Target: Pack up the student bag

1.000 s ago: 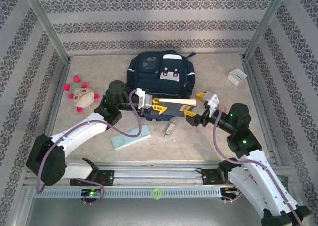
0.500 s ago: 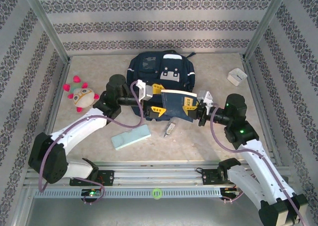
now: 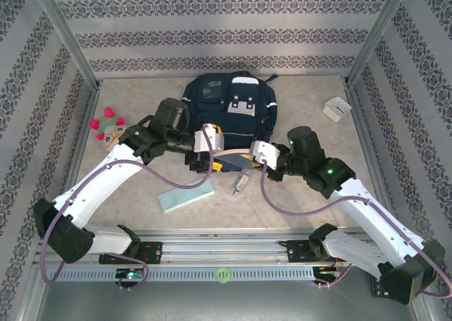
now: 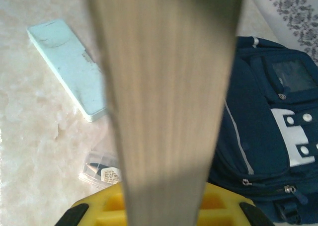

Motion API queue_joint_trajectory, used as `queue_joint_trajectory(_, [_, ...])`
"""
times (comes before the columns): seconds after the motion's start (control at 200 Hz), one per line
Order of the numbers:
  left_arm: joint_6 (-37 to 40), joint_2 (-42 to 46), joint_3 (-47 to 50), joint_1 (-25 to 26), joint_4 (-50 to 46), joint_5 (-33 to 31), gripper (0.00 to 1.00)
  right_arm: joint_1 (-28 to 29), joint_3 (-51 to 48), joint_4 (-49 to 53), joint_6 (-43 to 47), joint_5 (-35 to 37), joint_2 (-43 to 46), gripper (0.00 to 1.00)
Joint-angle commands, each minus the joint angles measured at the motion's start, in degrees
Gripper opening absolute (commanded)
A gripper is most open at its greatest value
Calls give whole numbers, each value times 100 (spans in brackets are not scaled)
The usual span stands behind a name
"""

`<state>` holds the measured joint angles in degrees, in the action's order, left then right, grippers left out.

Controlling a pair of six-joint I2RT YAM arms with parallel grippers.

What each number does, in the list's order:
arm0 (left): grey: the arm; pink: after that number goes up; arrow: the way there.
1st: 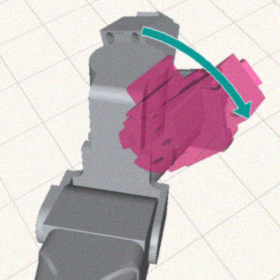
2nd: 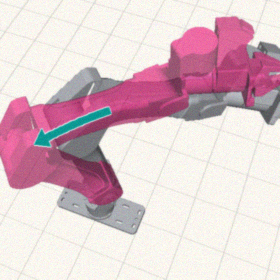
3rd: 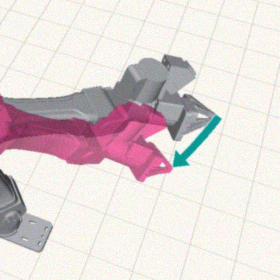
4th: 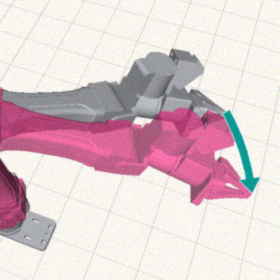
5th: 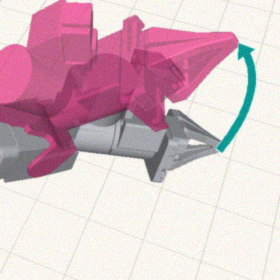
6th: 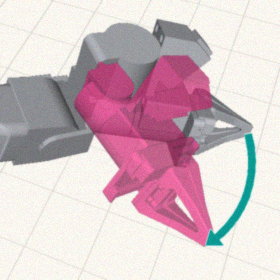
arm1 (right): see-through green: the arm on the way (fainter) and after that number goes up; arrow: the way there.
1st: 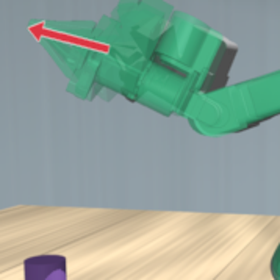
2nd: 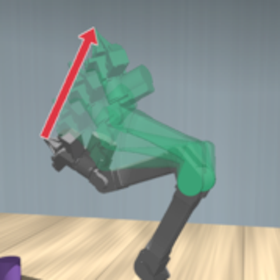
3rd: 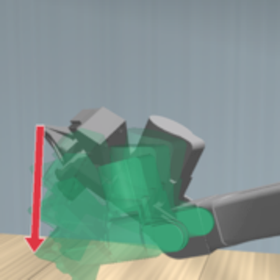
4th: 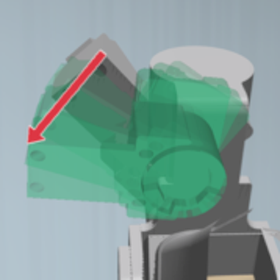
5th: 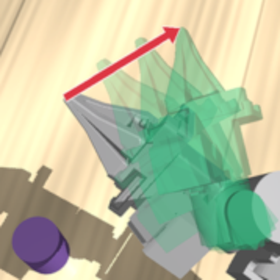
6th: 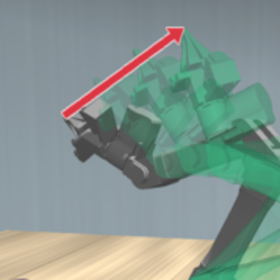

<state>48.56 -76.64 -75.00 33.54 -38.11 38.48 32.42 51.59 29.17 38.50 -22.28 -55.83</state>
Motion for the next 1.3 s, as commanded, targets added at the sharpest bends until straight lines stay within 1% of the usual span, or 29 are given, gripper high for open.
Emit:
queue_joint_trajectory(0.0, [222, -247, -281, 226, -528, -222, 82, 182, 315, -76, 329, 85, -131, 0])
queue_joint_trajectory(0.07, [-10, -358, -296, 259, -271, -201, 69, 213, 333, -157, 358, -38, -211, 0])
queue_joint_trajectory(0.11, [-47, -399, -296, 262, -176, -96, 67, 236, 355, -180, 369, -117, -236, 0])
queue_joint_trajectory(0.175, [-217, -451, -270, 276, 40, -60, 67, 262, 390, -175, 416, -193, -271, 0])
queue_joint_trajectory(0.205, [-297, -484, -277, 279, 86, -52, 62, 273, 403, -175, 423, -197, -287, 0])
queue_joint_trajectory(0.255, [-371, -544, -349, 276, 49, -17, 38, 273, 397, -189, 422, -176, -287, 0])
queue_joint_trajectory(0.29, [-364, -572, -398, 260, -48, 57, 28, 256, 396, -191, 394, -136, -256, 0])
queue_joint_trajectory(0.315, [-323, -581, -433, 230, -127, 146, 18, 219, 375, -212, 336, -112, -217, 0])
queue_joint_trajectory(0.35, [-318, -580, -438, 189, -180, 264, 8, 110, 294, -289, 203, -122, -128, 8])
queue_joint_trajectory(0.39, [-407, -550, -416, 101, -138, 473, 1, -99, 137, -469, -22, -256, 19, 20])
queue_joint_trajectory(0.465, [-909, -424, -259, -125, 315, 1054, 0, -750, -286, -994, -645, -991, 410, 48])
queue_joint_trajectory(0.485, [-1041, -390, -195, -198, 473, 1241, 0, -928, -451, -1240, -885, -1227, 527, 53])
queue_joint_trajectory(0.525, [-1355, -282, -61, -297, 851, 1557, 0, -1322, -743, -1792, -1420, -1688, 751, 60])
queue_joint_trajectory(0.61, [-2107, 10, 404, -428, 2043, 1991, 0, -2081, -1424, -3129, -2639, -2534, 1123, 68])
queue_joint_trajectory(0.645, [-2422, 149, 611, -457, 2608, 2094, 0, -2328, -1605, -3581, -3000, -2835, 1178, 69])
queue_joint_trajectory(0.714, [-2966, 337, 951, -507, 3530, 2262, 0, -2638, -1780, -4083, -3573, -3291, 1151, 71])
queue_joint_trajectory(0.754, [-3201, 384, 1044, -542, 3850, 2352, 0, -2709, -1806, -4266, -3798, -3582, 1094, 72])
queue_joint_trajectory(0.914, [-3911, 362, 1173, -569, 4735, 2582, 0, -2709, -1916, -5495, -4719, -4346, 755, 69])
queue_joint_trajectory(0.989, [-4091, 307, 1205, -594, 5049, 2634, 0, -2704, -1892, -5884, -4947, -4578, 650, 65])
queue_joint_trajectory(1.079, [-4222, 217, 1220, -586, 5247, 2643, 1, -2635, -1807, -6108, -5152, -4769, 553, 56])
queue_joint_trajectory(1.109, [-4288, 183, 1241, -586, 5334, 2624, 3, -2597, -1762, -6133, -5196, -4861, 519, 51])
queue_joint_trajectory(1.134, [-4318, 147, 1254, -587, 5380, 2609, 3, -2570, -1712, -6153, -5239, -4924, 495, 45])
queue_joint_trajectory(1.159, [-4315, 128, 1261, -585, 5401, 2578, 4, -2530, -1670, -6184, -5285, -5005, 470, 36])
queue_joint_trajectory(1.179, [-4292, 103, 1266, -592, 5382, 2523, 6, -2510, -1648, -6225, -5354, -5041, 459, 23])
queue_joint_trajectory(1.184, [-4275, 95, 1267, -589, 5366, 2506, 6, -2507, -1641, -6237, -5367, -5045, 459, 21])
queue_joint_trajectory(1.199, [-4235, 89, 1269, -593, 5305, 2435, 9, -2505, -1623, -6263, -5391, -5061, 470, 9])
queue_joint_trajectory(1.214, [-4168, 74, 1267, -588, 5219, 2343, 13, -2506, -1604, -6272, -5396, -5052, 483, 0])
queue_joint_trajectory(1.229, [-4083, 66, 1268, -592, 5121, 2217, 16, -2509, -1593, -6264, -5401, -5024, 504, 0])
queue_joint_trajectory(1.294, [-3610, 67, 1323, -594, 4645, 1582, 43, -2682, -1639, -6197, -5481, -4743, 657, 0])
